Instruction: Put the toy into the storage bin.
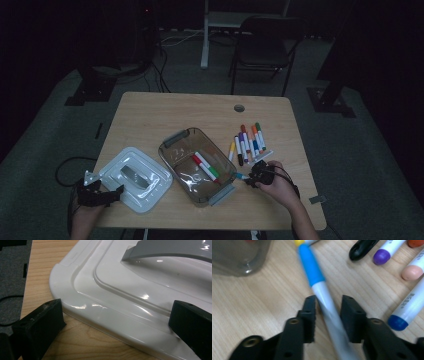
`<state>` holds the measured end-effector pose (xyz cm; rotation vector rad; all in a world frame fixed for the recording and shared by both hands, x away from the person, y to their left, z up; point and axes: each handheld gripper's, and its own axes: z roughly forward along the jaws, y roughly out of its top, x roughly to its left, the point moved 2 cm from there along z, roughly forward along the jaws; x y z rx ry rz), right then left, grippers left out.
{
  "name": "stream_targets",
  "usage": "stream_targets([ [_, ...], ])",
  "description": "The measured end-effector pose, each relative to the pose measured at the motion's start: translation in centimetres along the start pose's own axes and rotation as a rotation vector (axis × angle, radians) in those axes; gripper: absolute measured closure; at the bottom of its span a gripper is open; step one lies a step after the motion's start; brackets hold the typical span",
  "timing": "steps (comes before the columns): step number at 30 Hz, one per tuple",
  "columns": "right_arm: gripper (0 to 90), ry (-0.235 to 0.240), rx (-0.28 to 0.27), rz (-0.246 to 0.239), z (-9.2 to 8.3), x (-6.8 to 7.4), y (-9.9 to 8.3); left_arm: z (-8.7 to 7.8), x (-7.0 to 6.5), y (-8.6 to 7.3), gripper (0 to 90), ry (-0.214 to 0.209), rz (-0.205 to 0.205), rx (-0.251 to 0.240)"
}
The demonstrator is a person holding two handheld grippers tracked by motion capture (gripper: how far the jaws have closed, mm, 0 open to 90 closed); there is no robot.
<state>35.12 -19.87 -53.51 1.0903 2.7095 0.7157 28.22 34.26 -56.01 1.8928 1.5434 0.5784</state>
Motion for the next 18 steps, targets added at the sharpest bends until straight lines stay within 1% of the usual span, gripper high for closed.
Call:
stream_targets([
  [1, 67.5, 0.000, 0.000, 0.000, 0.0, 0.0, 0.0, 0.0, 0.0, 0.0, 0.5, 0.000, 0.000, 0.000],
  [2, 70.2, -0.004, 0.004, -0.007, -0.1, 0.1, -0.1, 0.0, 0.0, 0.0, 0.5, 0.000, -0.001, 0.000],
  [3, 75.4, -0.015, 0.014, -0.005, -0.2, 0.5, -0.3, 0.0, 0.0, 0.0, 0.5, 0.000, 0.000, 0.000],
  [6, 76.5, 0.026, 0.022, 0.001, -0.4, 1.1, -0.6, 0.0, 0.0, 0.0, 0.5, 0.000, 0.000, 0.000],
  [7, 76.5, 0.026, 0.022, 0.001, -0.4, 1.1, -0.6, 0.0, 0.0, 0.0, 0.5, 0.000, 0.000, 0.000],
  [8, 76.5, 0.039, 0.024, 0.008, -0.4, 1.2, -0.7, 0.0, 0.0, 0.0, 0.5, 0.000, 0.000, 0.001],
  [9, 76.6, 0.061, 0.031, 0.043, -0.6, 1.2, -0.8, 0.0, 0.0, 0.0, 0.5, 0.000, 0.000, 0.000],
  [10, 76.6, 0.069, 0.028, 0.059, -0.7, 1.1, -0.9, 0.0, 0.0, 0.0, 0.5, 0.000, 0.000, 0.000],
  [11, 76.6, 0.079, 0.023, 0.085, -1.0, 1.0, -1.0, 0.0, 0.0, 0.0, 0.5, 0.000, 0.000, 0.000],
  [12, 76.6, 0.082, 0.011, 0.099, -1.2, 0.9, -1.0, 0.0, 0.0, 0.0, 0.5, 0.000, 0.000, 0.000],
  [13, 76.6, 0.082, 0.011, 0.099, -1.2, 0.9, -1.0, 0.0, 0.0, 0.0, 0.5, 0.000, 0.000, 0.000],
  [14, 76.6, 0.081, -0.001, 0.110, -1.5, 0.8, -1.1, 0.0, 0.0, 0.0, 0.5, 0.000, 0.000, 0.000],
  [15, 76.6, 0.084, -0.030, 0.148, -2.4, 0.5, -1.1, 0.0, 0.0, 0.0, 0.5, 0.000, 0.000, 0.000],
  [18, 76.6, 0.093, -0.069, 0.183, -3.7, 0.3, -1.1, 0.0, 0.0, 0.0, 0.5, 0.000, 0.000, 0.000],
])
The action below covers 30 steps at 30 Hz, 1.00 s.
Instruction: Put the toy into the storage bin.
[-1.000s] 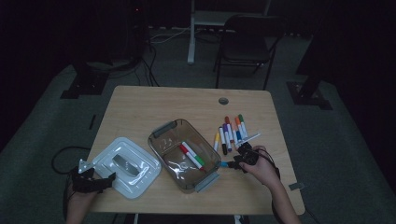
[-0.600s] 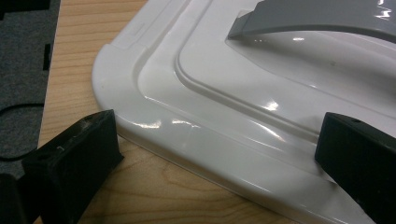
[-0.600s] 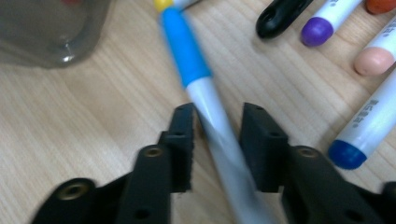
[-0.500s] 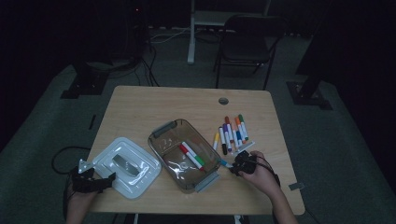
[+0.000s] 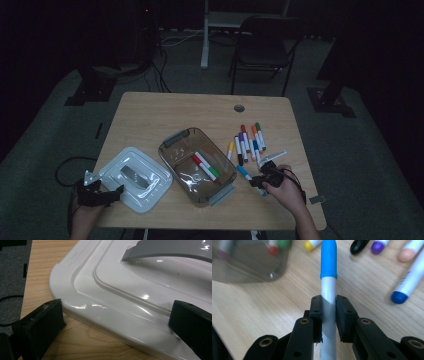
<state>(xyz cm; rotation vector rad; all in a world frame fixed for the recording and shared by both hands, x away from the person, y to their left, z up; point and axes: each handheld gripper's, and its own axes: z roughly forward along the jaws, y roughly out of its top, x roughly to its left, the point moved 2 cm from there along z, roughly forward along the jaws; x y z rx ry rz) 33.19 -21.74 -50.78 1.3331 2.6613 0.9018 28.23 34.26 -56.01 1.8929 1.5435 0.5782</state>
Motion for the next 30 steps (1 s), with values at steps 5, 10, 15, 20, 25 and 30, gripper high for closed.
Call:
stream_targets([
  [5, 76.6, 0.003, -0.068, 0.057, -1.9, 0.1, 0.6, 0.0, 0.0, 0.0, 0.5, 0.000, 0.000, 0.000],
  [10, 76.6, 0.007, -0.112, 0.089, -3.3, 0.4, 1.7, 0.0, 0.0, 0.0, 0.5, 0.000, 0.000, 0.001],
  [15, 76.6, 0.000, -0.159, 0.084, -4.7, 1.4, 3.2, 0.0, 0.0, 0.0, 0.5, 0.000, 0.000, 0.000],
  [20, 76.6, 0.022, -0.211, 0.051, -6.0, 3.2, 5.2, 0.0, 0.0, 0.0, 0.5, 0.000, -0.001, -0.001],
  [25, 76.6, 0.040, -0.229, 0.007, -6.5, 5.0, 7.1, 0.0, 0.0, 0.0, 0.5, 0.001, 0.001, -0.001],
  [30, 76.6, 0.058, -0.226, -0.019, -6.4, 6.7, 8.9, 0.0, 0.0, 0.0, 0.5, 0.000, 0.001, 0.001],
])
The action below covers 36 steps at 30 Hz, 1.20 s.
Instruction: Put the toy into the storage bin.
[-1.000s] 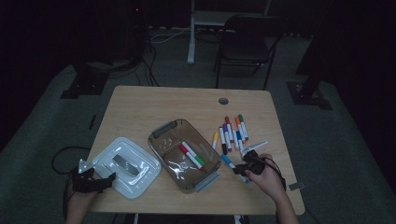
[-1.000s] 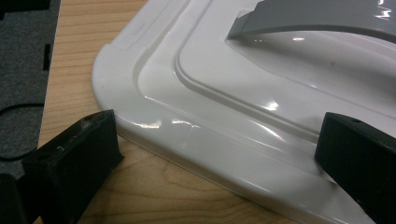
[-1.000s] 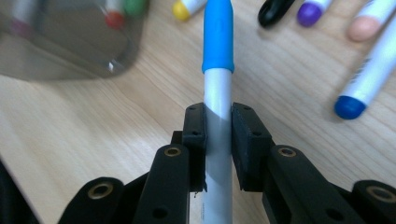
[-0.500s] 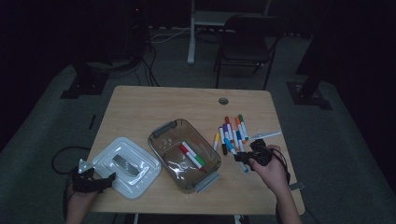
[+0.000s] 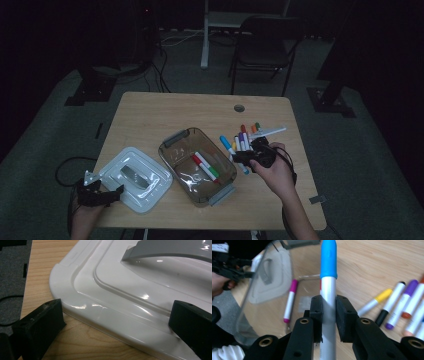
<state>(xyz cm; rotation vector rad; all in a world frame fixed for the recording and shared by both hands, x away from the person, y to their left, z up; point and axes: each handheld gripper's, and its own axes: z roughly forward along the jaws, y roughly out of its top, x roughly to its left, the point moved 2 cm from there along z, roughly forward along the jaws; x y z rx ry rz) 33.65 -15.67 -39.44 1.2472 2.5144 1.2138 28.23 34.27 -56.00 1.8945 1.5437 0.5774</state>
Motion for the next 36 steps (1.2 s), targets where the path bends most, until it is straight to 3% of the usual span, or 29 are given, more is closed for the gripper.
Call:
stream_targets([
  [19, 76.6, 0.077, 0.043, -0.053, 3.3, 3.9, 3.5, 0.0, 0.0, 0.0, 0.5, 0.000, -0.001, -0.001],
  [32, 76.6, 0.110, 0.126, -0.082, 6.9, 6.0, 4.1, 0.0, 0.0, 0.0, 0.5, 0.000, 0.000, -0.002],
  [36, 76.6, 0.126, 0.161, -0.084, 8.7, 7.0, 4.1, 0.0, 0.0, 0.0, 0.5, -0.001, 0.000, -0.003],
])
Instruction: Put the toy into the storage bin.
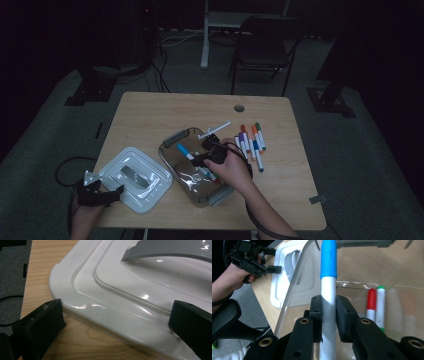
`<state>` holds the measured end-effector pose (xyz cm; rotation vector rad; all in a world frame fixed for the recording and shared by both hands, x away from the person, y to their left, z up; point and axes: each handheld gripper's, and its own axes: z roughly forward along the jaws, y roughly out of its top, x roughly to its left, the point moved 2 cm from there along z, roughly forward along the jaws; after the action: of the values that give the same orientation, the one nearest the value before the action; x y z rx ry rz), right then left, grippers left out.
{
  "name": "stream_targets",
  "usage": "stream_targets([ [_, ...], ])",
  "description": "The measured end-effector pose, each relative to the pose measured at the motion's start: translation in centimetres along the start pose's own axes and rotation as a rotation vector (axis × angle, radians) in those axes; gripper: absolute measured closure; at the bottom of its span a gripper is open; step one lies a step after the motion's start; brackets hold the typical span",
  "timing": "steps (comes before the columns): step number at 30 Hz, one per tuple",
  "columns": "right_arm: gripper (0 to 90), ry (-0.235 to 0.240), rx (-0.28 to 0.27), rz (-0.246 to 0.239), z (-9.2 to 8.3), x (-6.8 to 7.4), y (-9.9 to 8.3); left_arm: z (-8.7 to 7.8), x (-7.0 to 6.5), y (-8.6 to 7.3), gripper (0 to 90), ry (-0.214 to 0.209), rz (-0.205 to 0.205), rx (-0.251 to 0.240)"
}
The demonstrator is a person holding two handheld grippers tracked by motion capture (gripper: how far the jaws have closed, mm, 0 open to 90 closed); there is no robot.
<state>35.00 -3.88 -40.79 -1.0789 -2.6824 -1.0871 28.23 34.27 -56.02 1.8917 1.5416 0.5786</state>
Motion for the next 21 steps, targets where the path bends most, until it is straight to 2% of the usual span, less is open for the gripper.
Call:
stream_targets([
  [5, 76.6, 0.001, 0.052, -0.003, 1.8, 0.5, 0.2, 0.0, 0.0, 0.0, 0.5, 0.000, 0.001, 0.000],
  [13, 76.6, 0.004, 0.129, 0.014, 4.4, 0.4, 0.2, 0.0, 0.0, 0.0, 0.5, 0.000, -0.001, -0.001],
  [17, 76.6, 0.011, 0.149, 0.016, 5.2, 0.5, 0.3, 0.0, 0.0, 0.0, 0.5, 0.000, 0.002, 0.001],
  [21, 76.6, 0.015, 0.200, 0.016, 6.5, 0.6, 0.4, 0.0, 0.0, 0.0, 0.5, 0.000, 0.001, 0.000],
])
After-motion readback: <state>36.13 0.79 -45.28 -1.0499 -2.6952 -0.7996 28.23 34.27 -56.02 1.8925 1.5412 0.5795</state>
